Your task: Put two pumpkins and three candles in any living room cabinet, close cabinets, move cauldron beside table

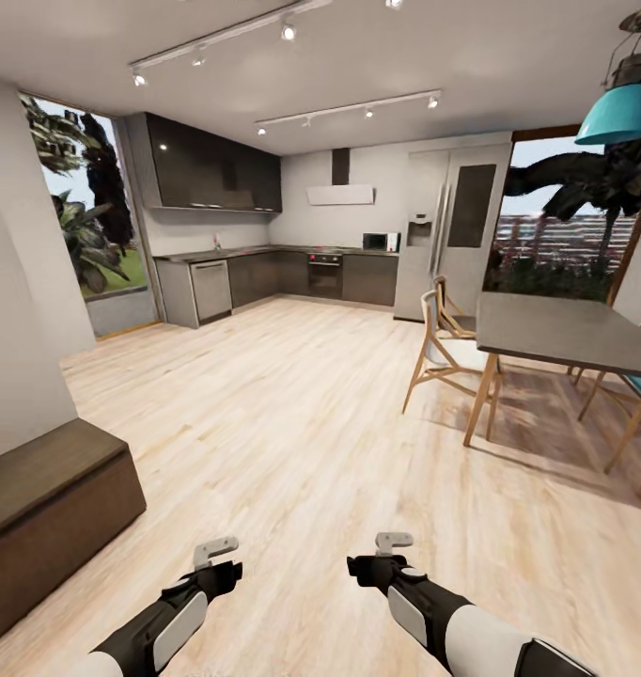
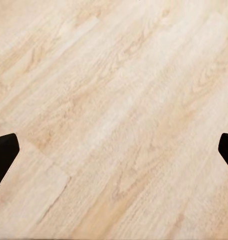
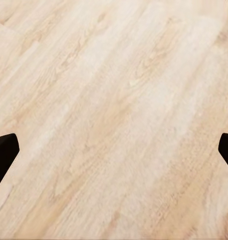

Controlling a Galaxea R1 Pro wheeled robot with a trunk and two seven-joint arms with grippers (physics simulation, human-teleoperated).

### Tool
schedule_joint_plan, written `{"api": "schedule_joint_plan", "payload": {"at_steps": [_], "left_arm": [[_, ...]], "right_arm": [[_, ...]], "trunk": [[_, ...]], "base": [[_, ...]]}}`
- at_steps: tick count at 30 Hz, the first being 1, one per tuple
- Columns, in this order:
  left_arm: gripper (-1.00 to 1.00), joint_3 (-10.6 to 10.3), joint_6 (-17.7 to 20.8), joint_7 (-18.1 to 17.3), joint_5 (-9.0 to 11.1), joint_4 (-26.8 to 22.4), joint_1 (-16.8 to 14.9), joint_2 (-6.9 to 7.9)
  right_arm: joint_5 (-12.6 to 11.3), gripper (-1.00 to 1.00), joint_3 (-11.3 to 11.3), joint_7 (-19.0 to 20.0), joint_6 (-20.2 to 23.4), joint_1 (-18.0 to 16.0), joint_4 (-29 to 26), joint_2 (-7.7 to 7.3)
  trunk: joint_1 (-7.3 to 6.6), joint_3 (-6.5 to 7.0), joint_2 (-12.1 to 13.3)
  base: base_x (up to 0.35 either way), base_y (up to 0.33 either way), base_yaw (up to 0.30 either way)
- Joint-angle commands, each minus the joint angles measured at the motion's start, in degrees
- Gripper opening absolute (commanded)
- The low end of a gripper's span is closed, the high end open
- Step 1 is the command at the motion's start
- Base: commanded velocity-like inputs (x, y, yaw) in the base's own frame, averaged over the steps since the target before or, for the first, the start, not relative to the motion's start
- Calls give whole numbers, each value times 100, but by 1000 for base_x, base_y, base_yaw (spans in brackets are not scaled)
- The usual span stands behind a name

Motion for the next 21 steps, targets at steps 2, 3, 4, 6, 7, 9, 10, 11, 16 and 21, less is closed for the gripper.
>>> {"api": "schedule_joint_plan", "payload": {"at_steps": [2, 3, 4, 6, 7, 9, 10, 11, 16, 21], "left_arm": [[100, -46, 13, 50, 40, -15, -5, 8], [100, -46, 13, 50, 40, -15, -7, 8], [100, -46, 13, 50, 40, -15, -5, 8], [100, -46, 13, 50, 40, -15, -6, 8], [100, -46, 13, 50, 40, -15, -5, 8], [100, -46, 13, 50, 40, -15, -4, 8], [100, -46, 13, 50, 40, -15, -4, 8], [100, -46, 13, 50, 40, -15, -4, 8], [100, -46, 13, 50, 40, -15, -4, 8], [100, -46, 13, 50, 40, -15, -5, 8]], "right_arm": [[-51, 100, 50, -25, -17, -4, -2, 0], [-51, 100, 52, -25, -18, -5, -2, 0], [-51, 100, 51, -25, -18, -4, -2, 0], [-51, 100, 51, -25, -18, -4, -2, 0], [-51, 100, 52, -25, -18, -4, -2, 0], [-51, 100, 54, -25, -18, -5, -2, 0], [-51, 100, 54, -25, -18, -5, -2, 0], [-51, 100, 54, -25, -18, -6, -2, 0], [-50, 100, 55, -25, -18, -4, -2, 0], [-45, 100, 55, -25, -18, -4, -2, 0]], "trunk": [[-1, -6, -3], [-1, -6, -3], [-1, -6, -3], [-1, -6, -3], [-1, -6, -3], [-1, -6, -3], [-1, -6, -3], [-1, -6, -3], [-1, -6, -3], [-1, -6, -3]], "base": [[0, 0, 291], [0, 0, 291], [0, 0, 291], [0, 0, 291], [0, 0, 291], [3, -3, 291], [29, -29, 291], [52, -51, 291], [114, -108, 291], [179, -174, 291]]}}
